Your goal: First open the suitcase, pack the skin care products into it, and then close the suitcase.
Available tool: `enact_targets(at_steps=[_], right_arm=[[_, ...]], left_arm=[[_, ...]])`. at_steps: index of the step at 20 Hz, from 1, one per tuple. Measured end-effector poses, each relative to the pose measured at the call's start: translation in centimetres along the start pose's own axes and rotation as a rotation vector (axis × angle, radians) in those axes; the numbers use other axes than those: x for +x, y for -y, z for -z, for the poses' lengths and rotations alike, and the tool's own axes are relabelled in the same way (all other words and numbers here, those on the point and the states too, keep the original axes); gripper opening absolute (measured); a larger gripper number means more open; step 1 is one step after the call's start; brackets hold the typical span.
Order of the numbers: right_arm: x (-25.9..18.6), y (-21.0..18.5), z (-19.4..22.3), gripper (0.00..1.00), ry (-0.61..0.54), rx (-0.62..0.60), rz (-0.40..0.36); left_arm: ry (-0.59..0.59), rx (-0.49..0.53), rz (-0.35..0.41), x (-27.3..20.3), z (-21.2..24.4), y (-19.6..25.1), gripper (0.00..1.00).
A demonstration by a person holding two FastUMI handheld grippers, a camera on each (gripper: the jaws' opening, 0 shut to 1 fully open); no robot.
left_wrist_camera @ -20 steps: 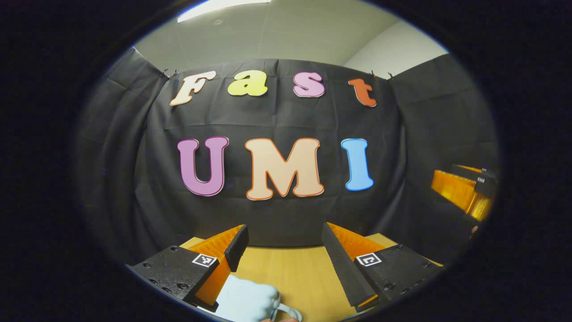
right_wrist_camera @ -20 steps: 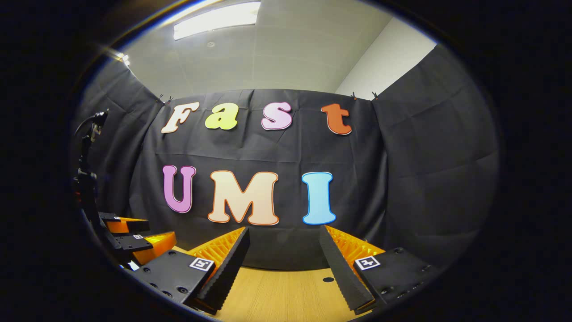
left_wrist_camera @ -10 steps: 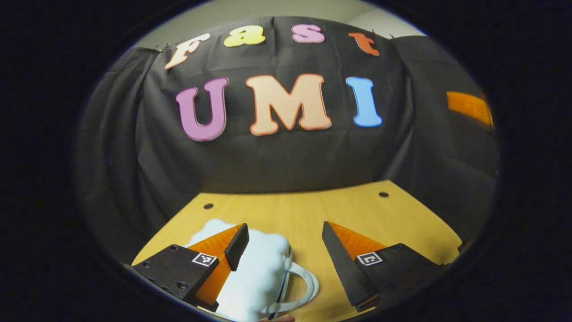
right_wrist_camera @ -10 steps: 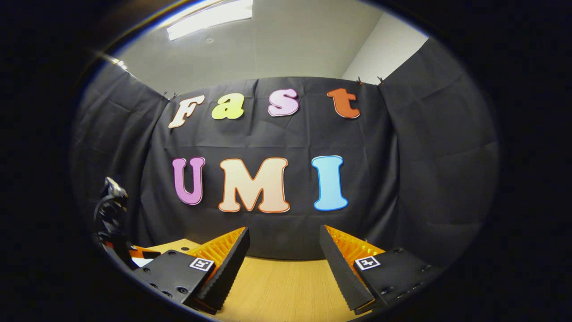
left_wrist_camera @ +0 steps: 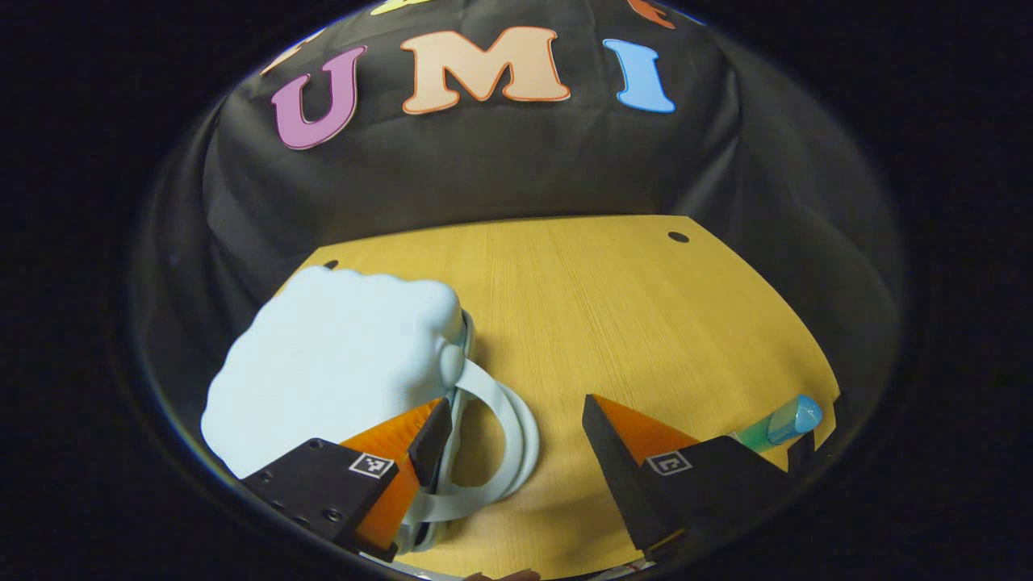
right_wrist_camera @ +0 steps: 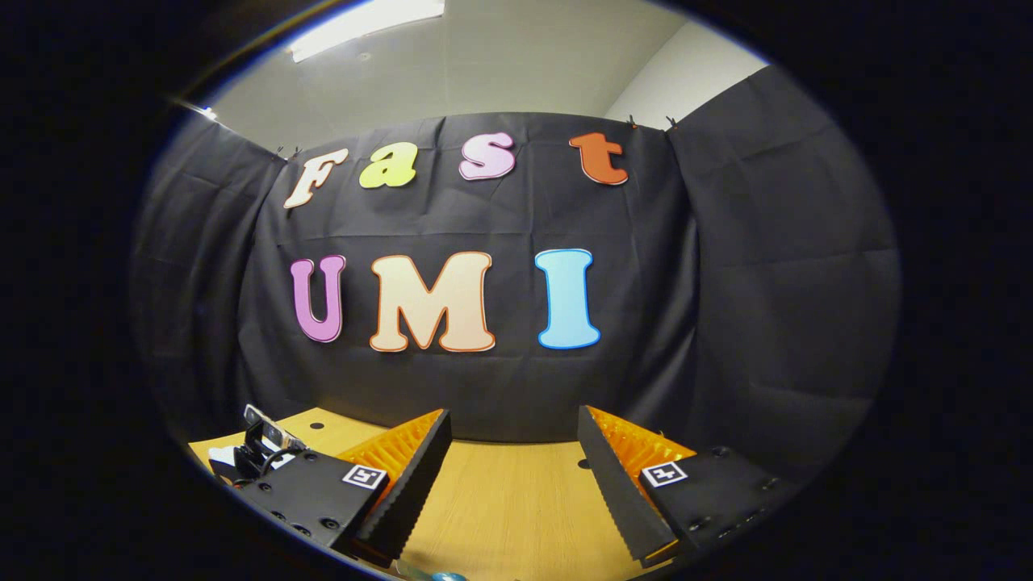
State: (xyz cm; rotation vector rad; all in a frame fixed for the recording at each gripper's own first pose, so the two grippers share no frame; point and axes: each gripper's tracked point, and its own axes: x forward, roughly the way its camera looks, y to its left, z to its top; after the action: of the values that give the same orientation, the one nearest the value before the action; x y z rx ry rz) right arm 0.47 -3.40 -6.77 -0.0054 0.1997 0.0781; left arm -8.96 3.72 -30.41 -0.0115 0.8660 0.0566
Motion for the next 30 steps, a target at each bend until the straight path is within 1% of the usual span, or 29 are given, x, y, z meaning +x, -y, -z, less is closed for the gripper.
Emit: enact_targets(at_steps=[2,3,4,5,6,7,8,9,10,11,12,13,14,15,17,18,19,20,23,24,26,29,30], right_arm=[[-0.1,0.1,0.3,0.96,-0.007,0.003,0.001],[-0.1,0.2,0.3,0.99,-0.007,-0.002,0.003],[-0.1,0.3,0.5,0.99,-0.008,-0.008,0.004],[-0.1,0.2,0.5,0.99,-0.008,-0.011,0.003],[-0.2,0.2,0.6,0.99,-0.007,-0.013,0.001],[-0.1,0.1,0.7,0.99,-0.01,-0.016,-0.001],[-0.1,0.1,0.9,0.99,-0.014,-0.019,-0.003],[0.0,0.1,1.0,0.99,-0.017,-0.022,-0.003],[0.0,0.0,1.1,0.99,-0.018,-0.024,-0.003],[0.1,0.0,1.0,0.99,-0.018,-0.027,-0.005],[0.1,0.0,1.2,0.99,-0.017,-0.032,-0.006],[0.2,-0.1,1.2,0.99,-0.016,-0.039,-0.009],[0.2,-0.2,1.3,0.99,-0.017,-0.048,-0.011],[0.3,-0.3,1.4,0.99,-0.02,-0.053,-0.013],[0.3,-0.4,1.6,0.99,-0.021,-0.052,-0.018],[0.3,-0.6,1.5,0.99,-0.019,-0.05,-0.023],[0.4,-0.9,1.6,0.99,-0.021,-0.048,-0.027],[0.4,-1.1,1.8,0.99,-0.025,-0.042,-0.035],[0.5,-2.4,1.4,0.99,-0.017,-0.016,-0.06],[0.4,-2.7,1.2,1.0,-0.008,-0.014,-0.067],[0.3,-3.3,1.0,0.99,0.004,-0.016,-0.078],[0.3,-4.0,0.9,0.99,0.01,-0.006,-0.095],[0.2,-4.2,0.8,1.0,0.013,0.001,-0.099]], left_arm=[[-0.05,-0.029,0.011,0.8,1.1,0.7,0.97],[-0.079,-0.044,0.002,1.4,1.9,0.6,0.97],[-0.112,-0.057,-0.011,1.7,2.6,0.4,0.97],[-0.147,-0.065,-0.023,2.0,3.3,0.3,1.0],[-0.147,-0.049,-0.022,2.4,3.2,0.3,0.96],[-0.163,-0.038,-0.004,2.8,3.5,0.6,0.97],[-0.192,-0.041,0.031,3.2,4.0,1.3,0.91],[-0.229,-0.066,0.062,3.6,4.8,2.1,0.91],[-0.251,-0.076,0.045,3.6,4.9,1.6,0.9],[-0.251,-0.058,0.012,3.6,4.8,0.5,0.89],[-0.243,-0.05,-0.015,3.7,4.6,-0.5,0.7],[-0.236,-0.074,0.001,4.1,4.4,-0.1,0.51],[-0.251,-0.104,0.019,3.4,4.3,-0.1,0.31],[-0.258,-0.127,0.038,3.1,3.9,0.1,0.29],[-0.267,-0.163,0.076,2.6,3.1,-0.1,0.21],[-0.278,-0.187,0.087,2.2,2.8,-0.1,0.1],[-0.282,-0.195,0.103,2.1,2.7,0.3,0.1],[-0.284,-0.176,0.115,2.1,2.3,0.5,0.09],[-0.251,-0.116,0.103,1.4,0.5,0.4,0.07],[-0.239,-0.114,0.112,0.9,-0.1,0.8,0.06],[-0.221,-0.108,0.113,0.2,-0.9,0.6,0.04],[-0.188,-0.095,0.131,-0.8,-2.0,0.4,0.04],[-0.169,-0.095,0.132,-1.3,-2.7,0.1,0.04]])
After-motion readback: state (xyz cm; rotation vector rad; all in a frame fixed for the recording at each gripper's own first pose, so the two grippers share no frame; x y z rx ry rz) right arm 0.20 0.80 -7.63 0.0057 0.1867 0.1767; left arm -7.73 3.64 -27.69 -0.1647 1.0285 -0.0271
